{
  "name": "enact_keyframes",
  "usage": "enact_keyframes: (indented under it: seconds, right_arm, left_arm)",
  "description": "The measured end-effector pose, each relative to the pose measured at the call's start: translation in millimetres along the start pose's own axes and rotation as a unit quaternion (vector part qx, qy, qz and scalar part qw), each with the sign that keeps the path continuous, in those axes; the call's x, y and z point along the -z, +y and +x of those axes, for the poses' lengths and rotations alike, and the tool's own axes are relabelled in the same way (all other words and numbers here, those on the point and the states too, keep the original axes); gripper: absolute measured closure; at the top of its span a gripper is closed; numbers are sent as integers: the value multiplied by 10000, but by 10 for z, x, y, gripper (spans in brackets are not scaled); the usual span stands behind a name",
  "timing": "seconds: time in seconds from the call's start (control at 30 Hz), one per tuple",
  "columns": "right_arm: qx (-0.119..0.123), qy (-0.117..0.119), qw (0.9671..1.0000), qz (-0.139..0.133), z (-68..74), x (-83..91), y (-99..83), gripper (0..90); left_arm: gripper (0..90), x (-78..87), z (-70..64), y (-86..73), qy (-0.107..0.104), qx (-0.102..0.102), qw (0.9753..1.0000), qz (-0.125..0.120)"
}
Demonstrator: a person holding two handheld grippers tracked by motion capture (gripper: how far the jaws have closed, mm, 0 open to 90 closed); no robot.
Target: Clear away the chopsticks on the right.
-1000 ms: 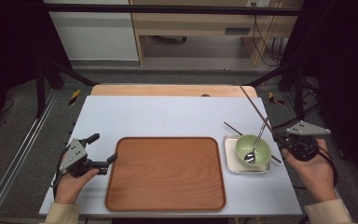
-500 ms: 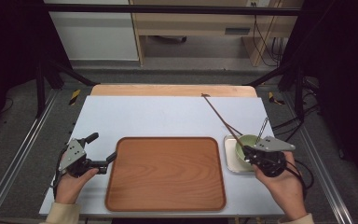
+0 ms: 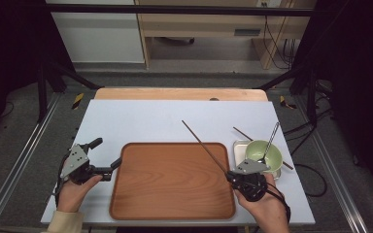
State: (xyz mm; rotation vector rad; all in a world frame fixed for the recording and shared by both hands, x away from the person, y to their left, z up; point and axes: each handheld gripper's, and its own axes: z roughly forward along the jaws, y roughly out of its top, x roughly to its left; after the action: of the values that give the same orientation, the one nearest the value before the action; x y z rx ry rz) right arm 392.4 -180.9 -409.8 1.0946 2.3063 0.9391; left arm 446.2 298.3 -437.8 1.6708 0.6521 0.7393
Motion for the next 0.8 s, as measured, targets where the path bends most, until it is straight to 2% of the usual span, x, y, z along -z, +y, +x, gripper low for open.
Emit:
enact_keyframes:
  seconds: [0.03,0.2,0.23,0.37,0.47,0.57,0.63,0.8]
  right_arm:
    - [-163,30,9999,33,39,-16,-27,846]
    - [-329,73,9994,49,107,-28,-82,846]
    - [-411,19,9991,87,134,-23,-89,846]
    - [-386,-82,9992,76,165,-16,-130,845]
    - [-511,-120,9985,172,222,-4,-146,846]
    - [-511,-15,9977,449,300,-72,-210,845]
    - [-525,2,9974,493,315,-88,-231,846]
    - [-675,-150,9948,750,373,-88,-284,845]
  left_arm:
    - [19,4,5,2,-3,-6,10000,-6]
    - [19,8,6,1,-4,66,10000,-59]
    - [19,9,3,2,-5,64,10000,-61]
    - [19,15,8,5,2,74,10000,-65]
    - [19,11,15,-8,10,94,9999,-53]
    - [19,3,13,-16,-4,108,9999,-56]
    - [19,7,11,-12,-18,94,9999,-45]
    - [20,8,10,-11,-15,111,9999,-64]
